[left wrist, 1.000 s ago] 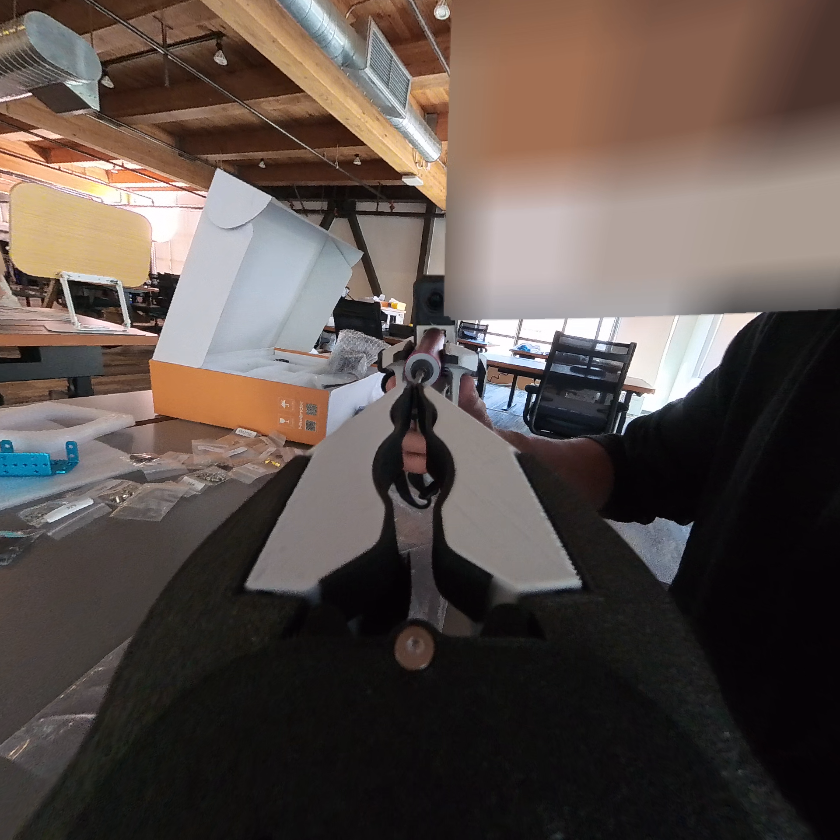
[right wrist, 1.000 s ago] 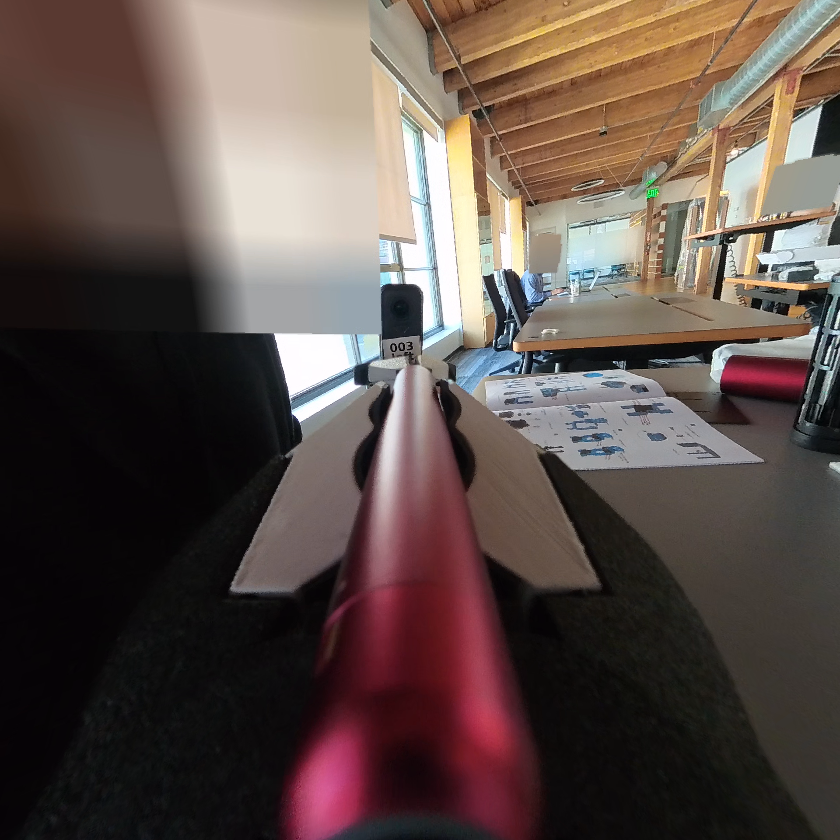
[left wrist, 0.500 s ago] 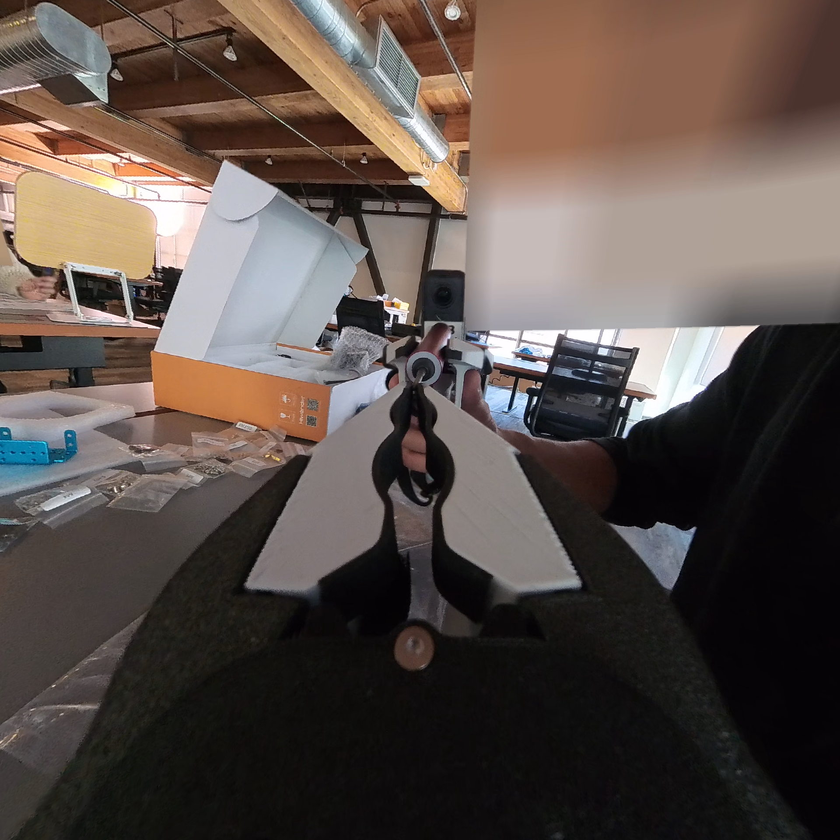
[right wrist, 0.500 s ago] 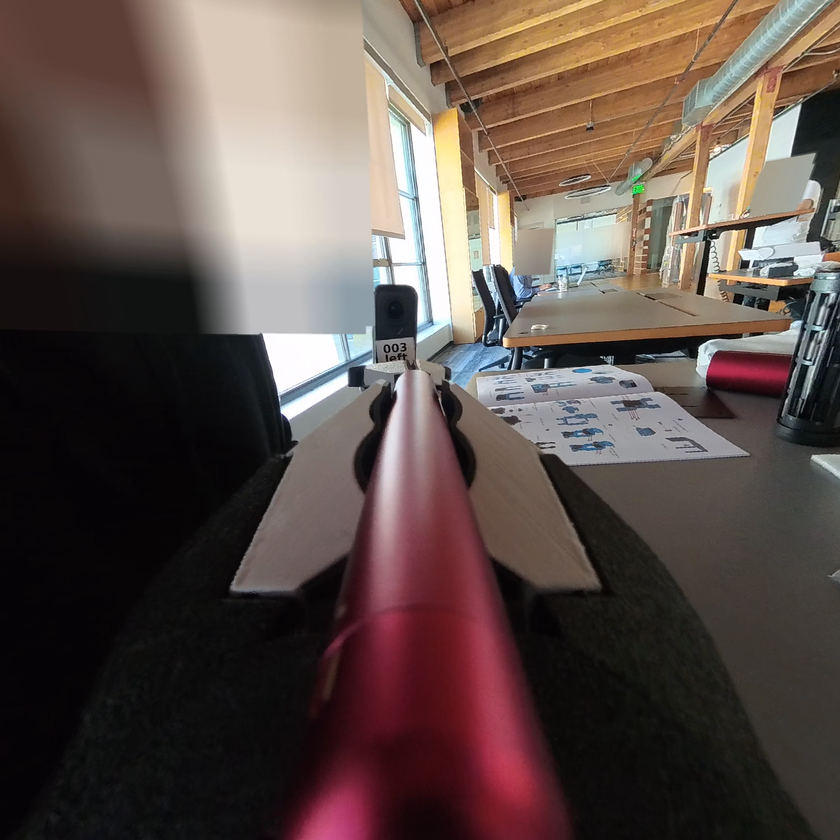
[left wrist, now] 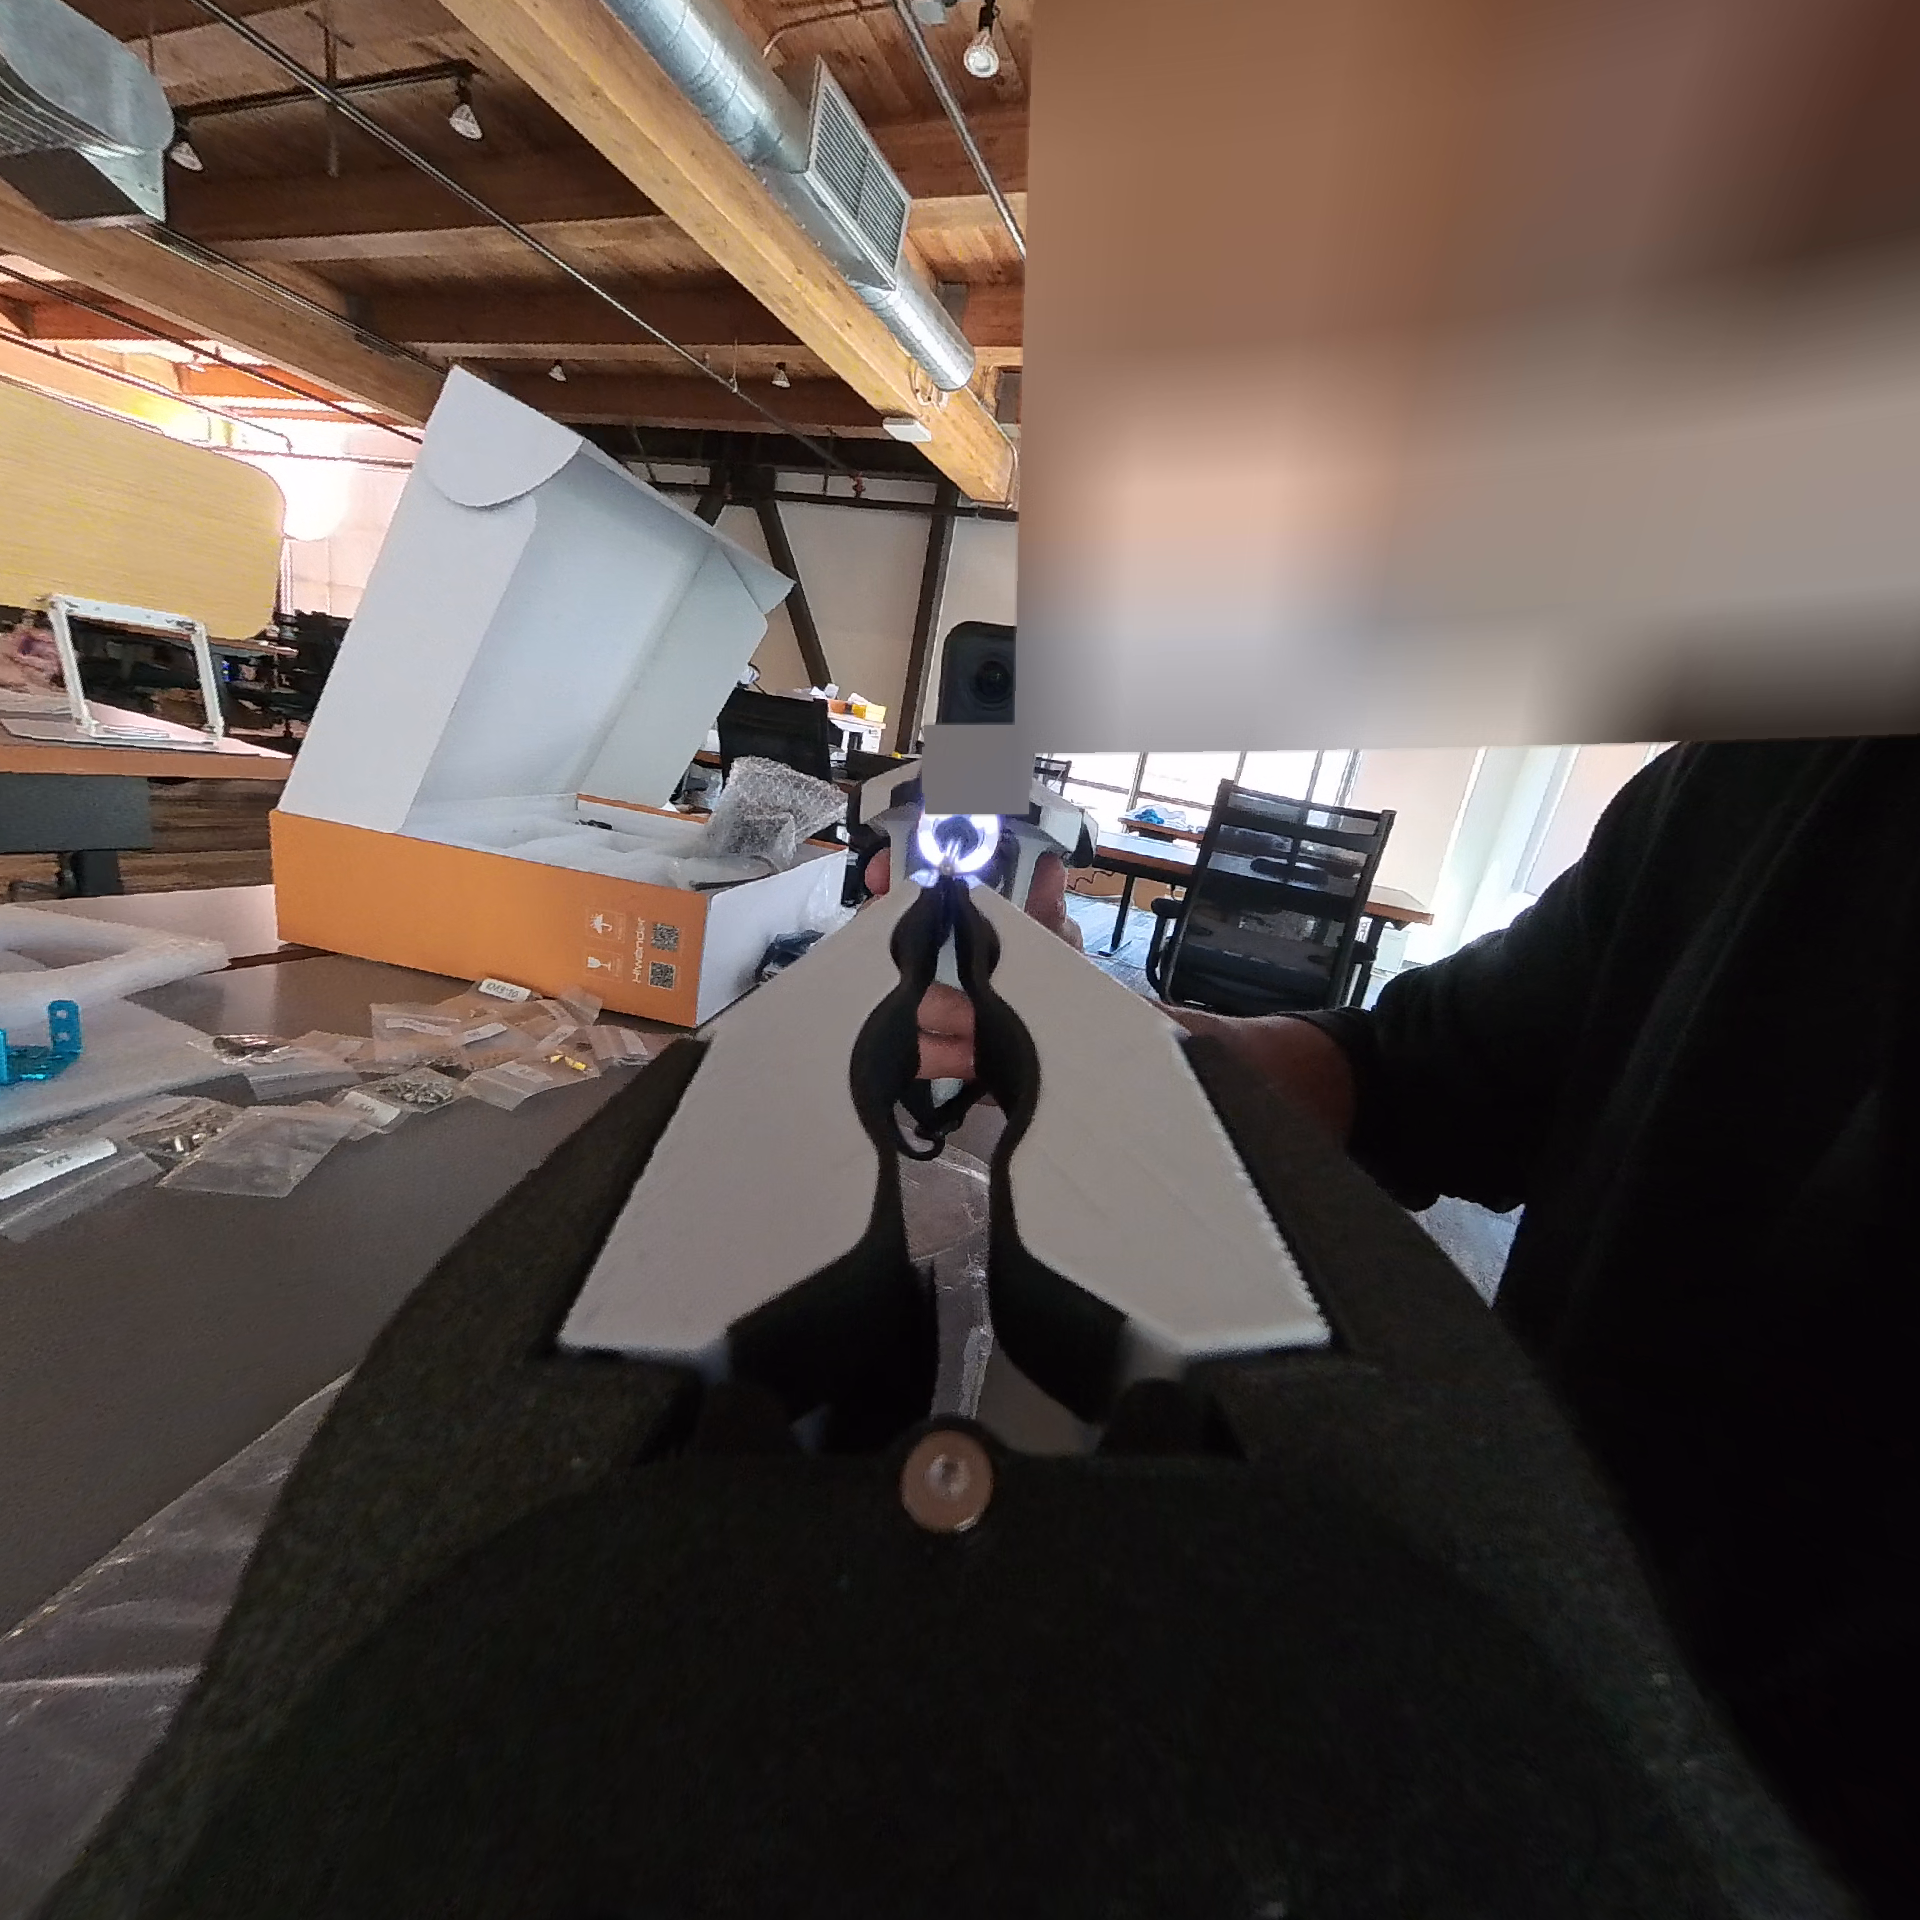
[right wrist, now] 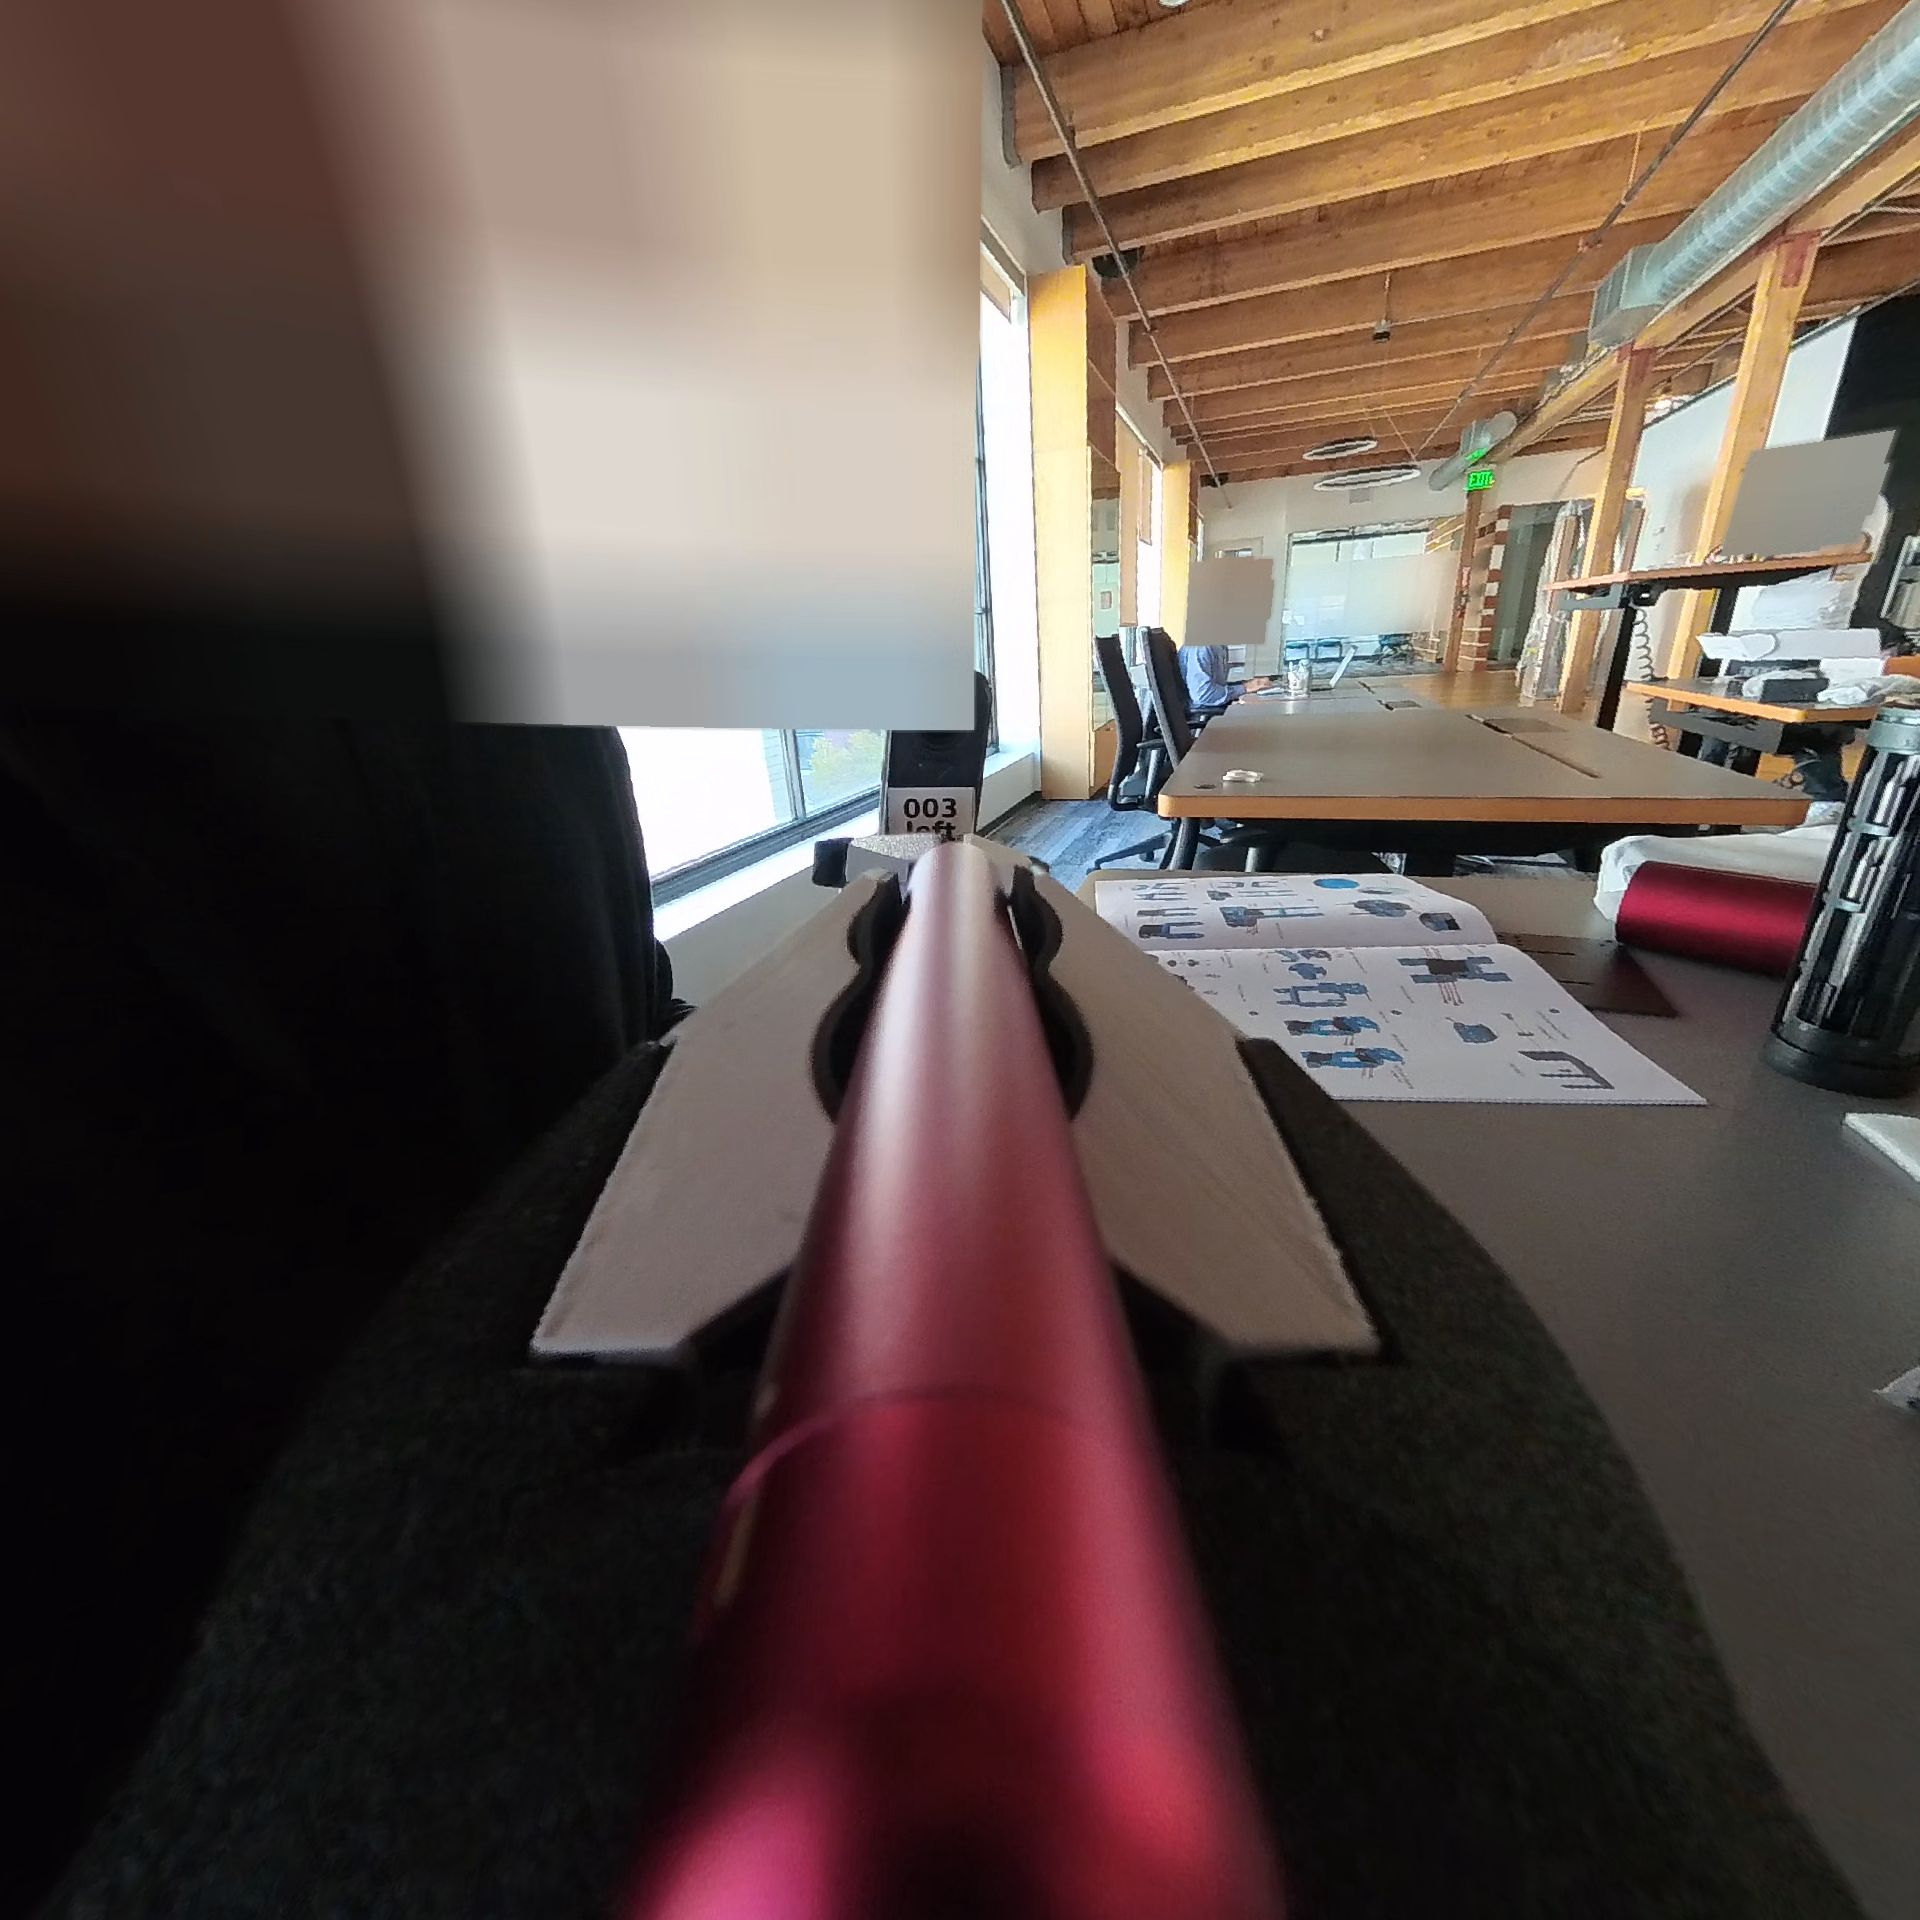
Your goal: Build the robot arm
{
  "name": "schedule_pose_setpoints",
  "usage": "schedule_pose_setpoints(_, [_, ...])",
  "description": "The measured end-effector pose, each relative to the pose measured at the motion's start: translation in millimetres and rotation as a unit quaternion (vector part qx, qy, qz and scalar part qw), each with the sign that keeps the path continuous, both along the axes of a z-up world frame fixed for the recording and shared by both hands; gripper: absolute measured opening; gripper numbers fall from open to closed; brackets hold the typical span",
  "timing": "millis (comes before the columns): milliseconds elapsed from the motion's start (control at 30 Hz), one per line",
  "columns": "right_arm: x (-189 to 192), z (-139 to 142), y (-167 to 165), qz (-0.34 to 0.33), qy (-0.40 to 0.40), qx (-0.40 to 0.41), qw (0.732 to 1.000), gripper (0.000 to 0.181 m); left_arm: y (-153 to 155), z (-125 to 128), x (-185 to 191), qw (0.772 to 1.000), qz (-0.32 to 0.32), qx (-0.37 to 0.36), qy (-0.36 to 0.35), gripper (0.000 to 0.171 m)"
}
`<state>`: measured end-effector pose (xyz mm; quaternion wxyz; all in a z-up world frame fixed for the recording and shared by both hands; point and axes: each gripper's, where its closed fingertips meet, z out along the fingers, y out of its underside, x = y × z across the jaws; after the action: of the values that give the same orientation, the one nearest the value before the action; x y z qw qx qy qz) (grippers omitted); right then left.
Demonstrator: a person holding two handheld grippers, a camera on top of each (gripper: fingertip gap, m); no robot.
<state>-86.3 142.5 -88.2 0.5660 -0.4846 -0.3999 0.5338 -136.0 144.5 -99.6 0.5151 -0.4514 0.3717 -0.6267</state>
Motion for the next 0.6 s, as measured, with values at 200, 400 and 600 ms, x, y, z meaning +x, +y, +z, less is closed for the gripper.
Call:
schedule_pose_setpoints(200, [3, 0, 3, -0.001, 0.004, -0.011, 1.0, 0.022, -1, 0, 0, 1.0, -0.003, -0.004, -0.002, 0.002])
schedule_pose_setpoints(400, [8, 1, 6, -0.006, -0.005, -0.013, 1.0, 0.022, 12, -10, -3, 0.999, 0.036, 0.006, 0.04, 0.01])
schedule_pose_setpoints(600, [15, -3, 12, -0.031, -0.036, -0.002, 0.999, 0.023, 18, -27, 1, 0.991, 0.07, 0.044, 0.103, 0.018])
